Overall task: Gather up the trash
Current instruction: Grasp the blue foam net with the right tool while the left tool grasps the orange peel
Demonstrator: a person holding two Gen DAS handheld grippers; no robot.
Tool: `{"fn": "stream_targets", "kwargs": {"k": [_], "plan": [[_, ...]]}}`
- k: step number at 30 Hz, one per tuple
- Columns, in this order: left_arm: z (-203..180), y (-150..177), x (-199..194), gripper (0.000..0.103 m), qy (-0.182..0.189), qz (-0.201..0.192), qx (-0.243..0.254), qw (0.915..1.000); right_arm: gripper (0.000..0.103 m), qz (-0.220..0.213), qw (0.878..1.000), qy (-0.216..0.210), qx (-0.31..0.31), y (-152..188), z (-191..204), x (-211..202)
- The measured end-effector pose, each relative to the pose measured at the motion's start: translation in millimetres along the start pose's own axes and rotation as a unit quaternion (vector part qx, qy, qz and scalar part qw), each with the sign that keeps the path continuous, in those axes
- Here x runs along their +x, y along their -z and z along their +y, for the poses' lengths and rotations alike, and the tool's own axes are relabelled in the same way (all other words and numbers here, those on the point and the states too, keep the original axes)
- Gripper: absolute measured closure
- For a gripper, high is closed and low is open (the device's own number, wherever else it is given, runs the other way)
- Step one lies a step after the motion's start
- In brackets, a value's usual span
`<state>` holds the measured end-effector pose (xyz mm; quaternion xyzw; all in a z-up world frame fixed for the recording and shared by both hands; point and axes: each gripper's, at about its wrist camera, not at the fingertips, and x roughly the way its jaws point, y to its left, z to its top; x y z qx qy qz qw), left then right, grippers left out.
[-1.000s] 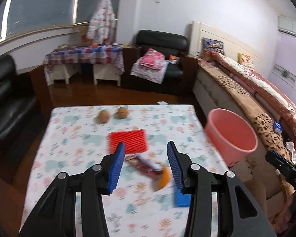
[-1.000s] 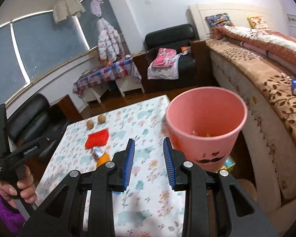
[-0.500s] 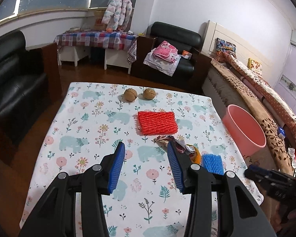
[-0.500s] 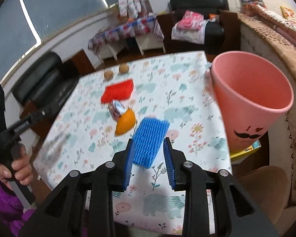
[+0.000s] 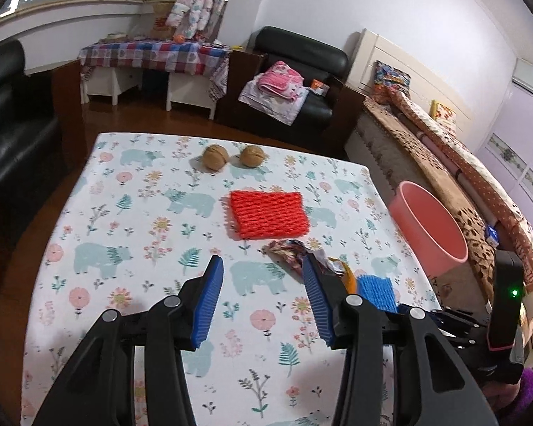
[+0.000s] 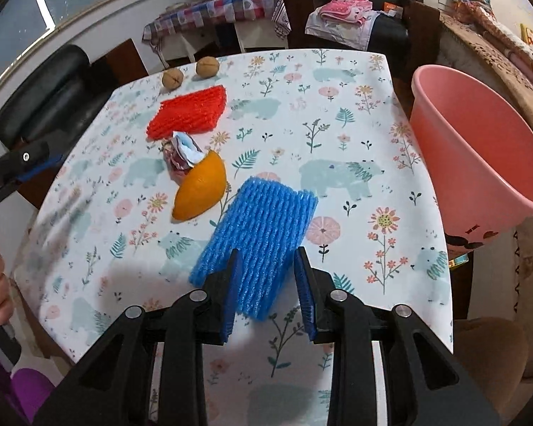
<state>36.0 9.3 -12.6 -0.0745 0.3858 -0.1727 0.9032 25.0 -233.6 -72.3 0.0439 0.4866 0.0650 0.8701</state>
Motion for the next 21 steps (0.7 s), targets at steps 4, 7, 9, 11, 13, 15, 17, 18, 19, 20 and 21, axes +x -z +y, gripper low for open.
{"fn": "stream_targets", "kwargs": {"k": [4,7,9,11,13,15,17,18,19,20,21], "plan": [[-12,3,12,0.057,0.019,0.017,0.003,0.9997,0.073,-0.002,1.0,-0.001,-0.001,-3,-4,4],[-23,6,21,0.057,0.029,0.032,0.012,0.999,0.089,-0.009,1.0,-0.01,-0.004,-3,-7,5],[-32,8,26,0.057,0.033,0.041,0.024,0.9983,0.096,-0.018,1.0,-0.021,-0.012,-4,-10,2],[-41,9,32,0.057,0.038,0.049,0.036,0.9974,0.096,-0.034,0.999,-0.011,-0.015,-6,-15,-4],[-52,11,41,0.057,0.047,0.063,0.051,0.9956,0.096,-0.049,0.999,-0.013,0.002,-8,-29,-10],[-64,12,52,0.057,0.052,0.078,0.067,0.9934,0.096,-0.059,0.998,-0.019,0.021,-10,-41,-14],[-74,14,61,0.062,0.053,0.087,0.08,0.9916,0.096,-0.067,0.997,-0.023,0.034,-11,-51,-19],[-79,15,66,0.064,0.054,0.094,0.088,0.9903,0.096,-0.071,0.996,-0.027,0.041,-12,-56,-21],[-84,16,72,0.066,0.054,0.099,0.094,0.9891,0.096,-0.073,0.996,-0.03,0.044,-12,-59,-22],[-88,17,75,0.069,0.052,0.103,0.099,0.9883,0.096,-0.077,0.995,-0.032,0.049,-13,-63,-24],[-93,17,81,0.069,0.048,0.108,0.106,0.9873,0.096,-0.08,0.995,-0.034,0.051,-13,-65,-26]]}}
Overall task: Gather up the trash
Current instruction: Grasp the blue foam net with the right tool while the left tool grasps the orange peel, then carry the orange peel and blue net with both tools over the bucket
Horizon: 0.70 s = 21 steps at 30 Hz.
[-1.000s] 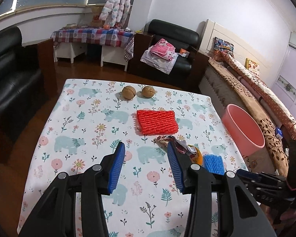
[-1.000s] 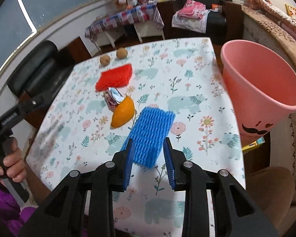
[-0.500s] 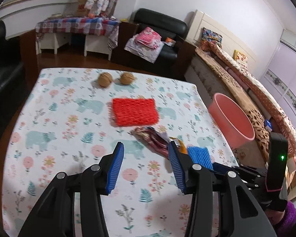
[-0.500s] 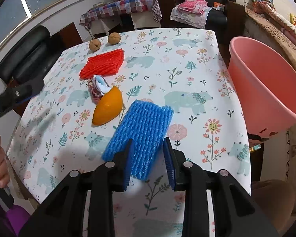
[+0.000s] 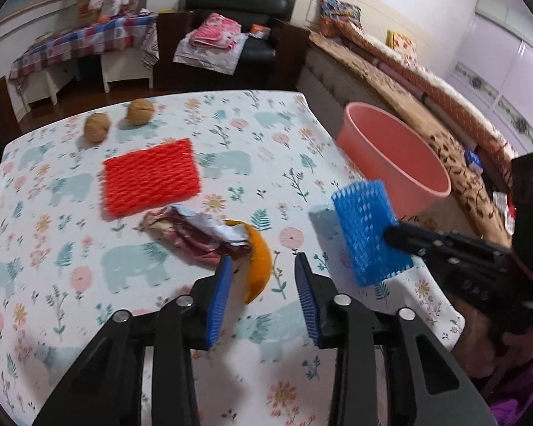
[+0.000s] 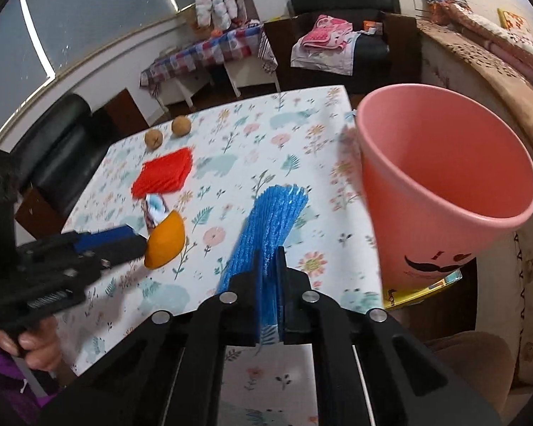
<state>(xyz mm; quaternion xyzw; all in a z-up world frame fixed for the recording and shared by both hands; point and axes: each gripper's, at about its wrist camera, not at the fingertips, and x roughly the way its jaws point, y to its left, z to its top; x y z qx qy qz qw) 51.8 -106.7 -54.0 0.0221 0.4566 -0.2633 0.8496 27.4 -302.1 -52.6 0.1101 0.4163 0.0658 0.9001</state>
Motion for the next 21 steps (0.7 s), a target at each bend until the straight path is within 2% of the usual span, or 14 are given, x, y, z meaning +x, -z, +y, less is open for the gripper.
{"fn": "stream_targets", "kwargs": {"k": [5,7,10,14,21], "plan": [[-9,-3,16,0.087,-0.027,0.017,0.015,0.9994,0.096,-0.004,1.0,-0.016,0.009,-1,-7,-3],[-11,-4,18,0.093,-0.025,0.021,0.018,0.9993,0.096,-0.006,1.0,-0.023,0.011,-2,-8,-5],[-13,-6,14,0.094,-0.016,0.015,0.02,0.9996,0.096,-0.016,0.999,-0.028,0.008,-3,-8,-10],[-16,-12,2,0.094,0.019,0.0,0.007,0.9998,0.096,-0.027,0.999,-0.035,0.011,-5,-10,-15],[-29,-23,-20,0.094,0.041,-0.04,0.005,0.9983,0.096,-0.056,0.998,-0.035,0.015,-11,-17,-30]]}}
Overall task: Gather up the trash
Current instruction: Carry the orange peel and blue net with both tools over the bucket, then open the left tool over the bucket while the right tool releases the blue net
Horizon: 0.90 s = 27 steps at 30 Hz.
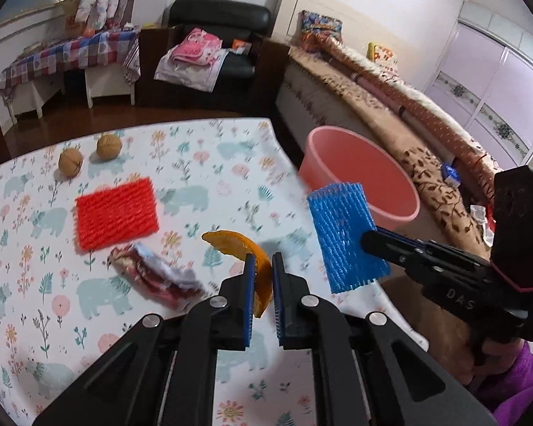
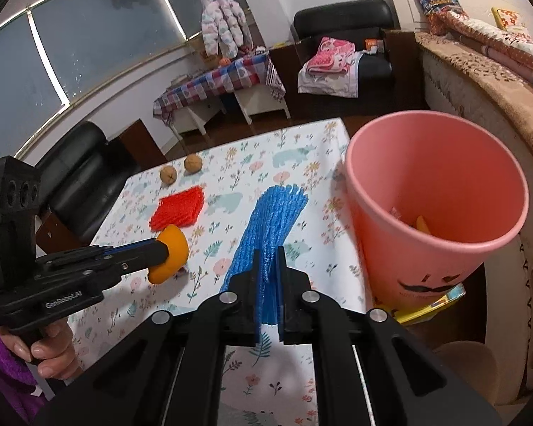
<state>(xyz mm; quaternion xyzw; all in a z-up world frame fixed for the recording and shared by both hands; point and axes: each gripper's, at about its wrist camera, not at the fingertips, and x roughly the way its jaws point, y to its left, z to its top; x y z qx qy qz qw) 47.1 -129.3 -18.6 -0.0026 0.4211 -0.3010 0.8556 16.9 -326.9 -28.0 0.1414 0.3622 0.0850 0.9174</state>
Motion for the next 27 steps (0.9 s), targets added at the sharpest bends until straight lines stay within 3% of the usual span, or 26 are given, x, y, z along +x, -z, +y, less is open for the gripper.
{"fn": "stream_targets", "kwargs": {"k": [12,27], "plan": [[-51,-48,11,0.094,0.029,-0.038,0.04,0.9981,0.096,-0.056,0.996,0.051,0.047,-26,-52,-32],[-127,-83,78,0.094,0.071,-0.024,0.09,0.9931,0.096,-0.074,0.986,0.109,0.1,-32,-117,-37]]}}
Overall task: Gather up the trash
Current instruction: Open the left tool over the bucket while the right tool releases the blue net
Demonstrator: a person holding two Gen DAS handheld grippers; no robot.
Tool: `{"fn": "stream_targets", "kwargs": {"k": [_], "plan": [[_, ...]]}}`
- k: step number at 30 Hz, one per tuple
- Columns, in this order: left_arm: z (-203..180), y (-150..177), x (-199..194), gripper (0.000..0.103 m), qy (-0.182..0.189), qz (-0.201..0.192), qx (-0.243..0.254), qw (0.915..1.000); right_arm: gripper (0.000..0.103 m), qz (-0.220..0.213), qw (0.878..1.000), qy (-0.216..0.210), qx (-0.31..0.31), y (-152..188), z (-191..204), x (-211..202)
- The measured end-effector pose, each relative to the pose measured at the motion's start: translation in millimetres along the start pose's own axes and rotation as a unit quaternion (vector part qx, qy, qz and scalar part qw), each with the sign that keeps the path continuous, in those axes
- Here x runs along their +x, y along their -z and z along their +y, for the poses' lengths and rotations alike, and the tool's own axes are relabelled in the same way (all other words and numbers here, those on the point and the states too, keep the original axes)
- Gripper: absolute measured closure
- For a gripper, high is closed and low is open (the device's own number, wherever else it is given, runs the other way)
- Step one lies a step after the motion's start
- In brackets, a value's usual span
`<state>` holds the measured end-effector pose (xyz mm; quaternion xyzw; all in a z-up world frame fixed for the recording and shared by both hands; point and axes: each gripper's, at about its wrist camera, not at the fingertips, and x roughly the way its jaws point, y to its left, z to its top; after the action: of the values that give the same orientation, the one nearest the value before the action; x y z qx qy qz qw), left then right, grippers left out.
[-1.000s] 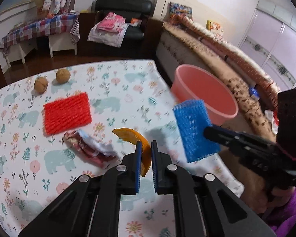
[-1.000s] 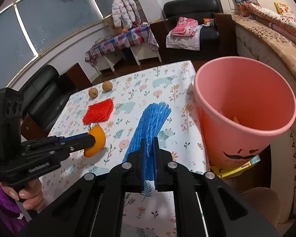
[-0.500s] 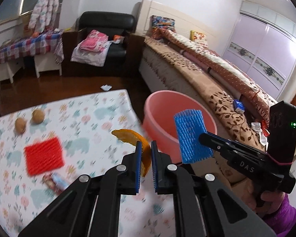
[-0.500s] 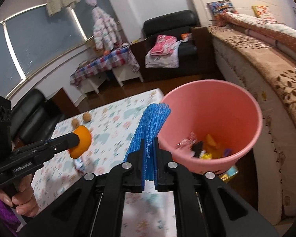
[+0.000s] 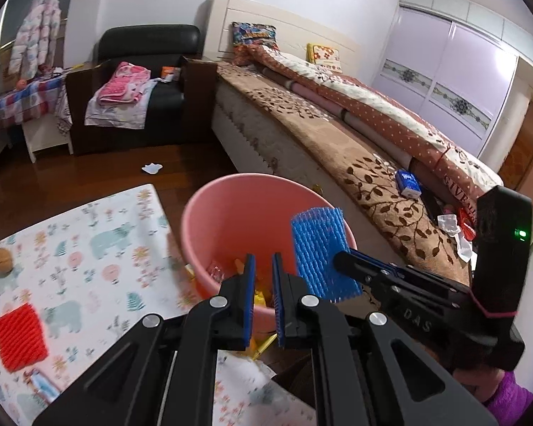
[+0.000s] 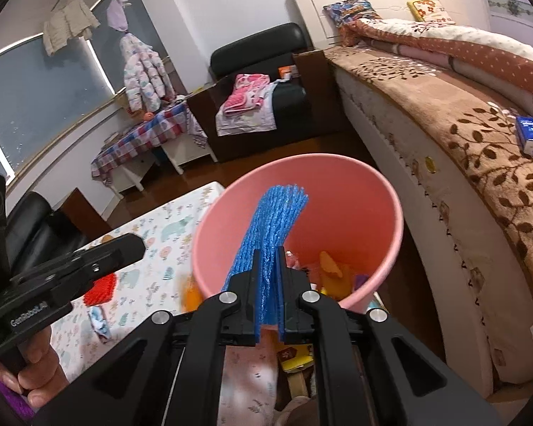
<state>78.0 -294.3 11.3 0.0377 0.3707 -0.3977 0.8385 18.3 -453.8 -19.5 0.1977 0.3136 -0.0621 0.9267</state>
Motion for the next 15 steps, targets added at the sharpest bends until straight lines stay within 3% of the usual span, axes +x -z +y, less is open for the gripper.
{"fn": "stream_targets", "kwargs": {"k": [6,15], "plan": [[-6,-6,27,0.094,0.002,0.012,0.003,0.9999,0.096,-0.002,1.0,0.016,0.002,-1,-13,5],[13,6,24,0.092,-0.013,0.027,-0.006,0.9995,0.096,0.002,1.0,0.019,0.015,3,-35,9]]}}
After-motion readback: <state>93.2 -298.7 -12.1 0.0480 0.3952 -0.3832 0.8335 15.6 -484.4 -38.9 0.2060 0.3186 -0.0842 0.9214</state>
